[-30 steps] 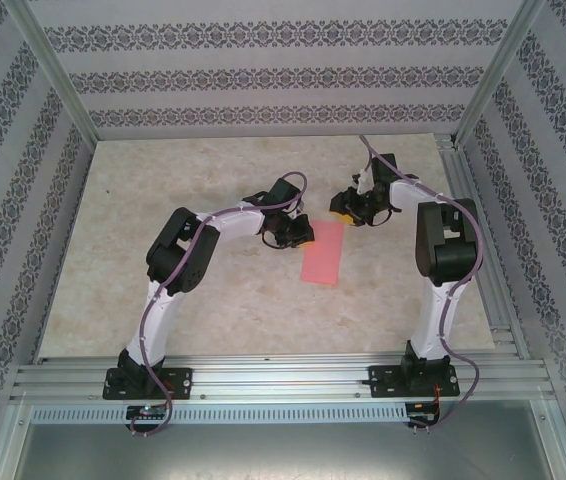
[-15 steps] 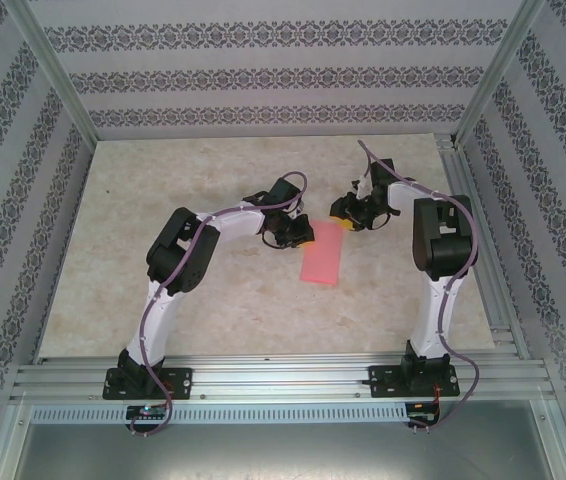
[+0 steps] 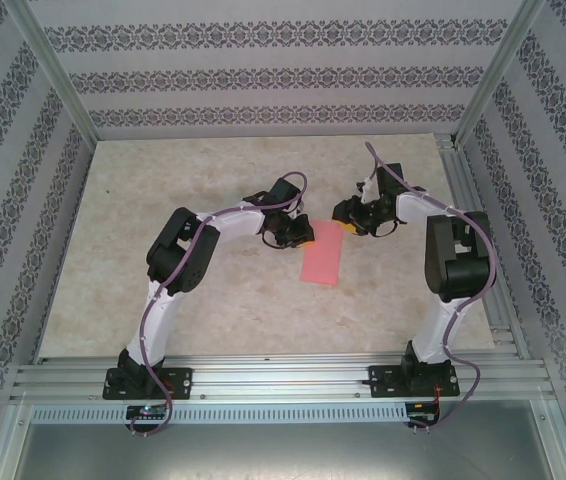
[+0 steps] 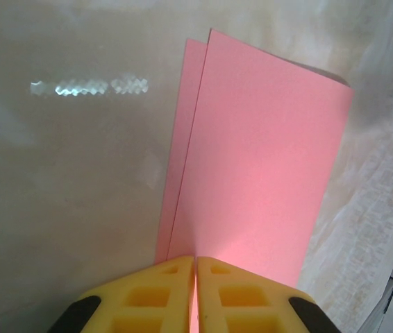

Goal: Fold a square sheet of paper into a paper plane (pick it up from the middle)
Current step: Fold the square sheet of paper in half at the center of the table.

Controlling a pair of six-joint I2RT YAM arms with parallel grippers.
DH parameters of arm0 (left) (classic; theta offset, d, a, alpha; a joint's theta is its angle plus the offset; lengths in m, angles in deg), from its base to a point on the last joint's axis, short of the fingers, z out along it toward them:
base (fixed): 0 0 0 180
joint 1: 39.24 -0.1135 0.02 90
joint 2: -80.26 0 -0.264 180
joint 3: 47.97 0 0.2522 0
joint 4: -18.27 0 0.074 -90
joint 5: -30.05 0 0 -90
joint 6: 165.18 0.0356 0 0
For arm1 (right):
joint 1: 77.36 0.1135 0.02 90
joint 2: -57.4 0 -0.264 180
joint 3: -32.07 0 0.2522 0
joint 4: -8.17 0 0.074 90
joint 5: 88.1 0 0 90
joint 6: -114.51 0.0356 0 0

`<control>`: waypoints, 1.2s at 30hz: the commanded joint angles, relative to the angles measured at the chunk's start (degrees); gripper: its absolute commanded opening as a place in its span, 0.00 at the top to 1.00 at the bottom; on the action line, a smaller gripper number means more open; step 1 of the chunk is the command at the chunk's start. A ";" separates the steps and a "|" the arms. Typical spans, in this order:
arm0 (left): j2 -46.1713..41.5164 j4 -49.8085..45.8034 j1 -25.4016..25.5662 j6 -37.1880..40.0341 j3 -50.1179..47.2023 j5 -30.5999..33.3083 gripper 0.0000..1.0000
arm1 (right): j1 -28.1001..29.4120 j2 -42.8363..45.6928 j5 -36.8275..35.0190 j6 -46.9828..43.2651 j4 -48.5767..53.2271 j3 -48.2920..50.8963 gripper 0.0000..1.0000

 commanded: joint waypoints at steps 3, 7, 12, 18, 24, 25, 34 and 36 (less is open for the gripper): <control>2.32 -3.17 0.85 1.29 0.57 0.78 0.87 | 1.54 -1.12 0.01 1.41 -3.54 5.46 0.57; 2.30 -3.09 0.81 1.27 0.53 0.73 0.87 | 1.57 -2.17 -0.42 1.65 -5.11 7.44 0.57; 2.33 -3.08 0.77 1.19 0.65 0.61 0.87 | 1.58 2.02 -0.70 1.11 -3.55 7.71 0.56; 2.23 -3.00 0.80 1.20 0.72 0.56 0.87 | 3.01 8.04 1.56 2.94 -4.88 12.41 0.56; 2.02 -3.00 0.82 1.32 0.39 0.56 0.87 | 4.29 7.34 1.93 4.97 -10.34 18.56 0.55; 1.89 -3.00 0.84 1.37 0.26 0.58 0.87 | 4.21 6.62 1.68 5.03 -10.63 19.08 0.55; 1.73 -3.34 0.86 1.72 0.15 0.64 0.87 | 4.25 9.40 2.81 4.69 -8.95 20.39 0.55; 1.62 -3.35 0.85 1.63 0.04 0.73 0.87 | 4.47 12.65 3.69 4.90 -8.14 21.08 0.55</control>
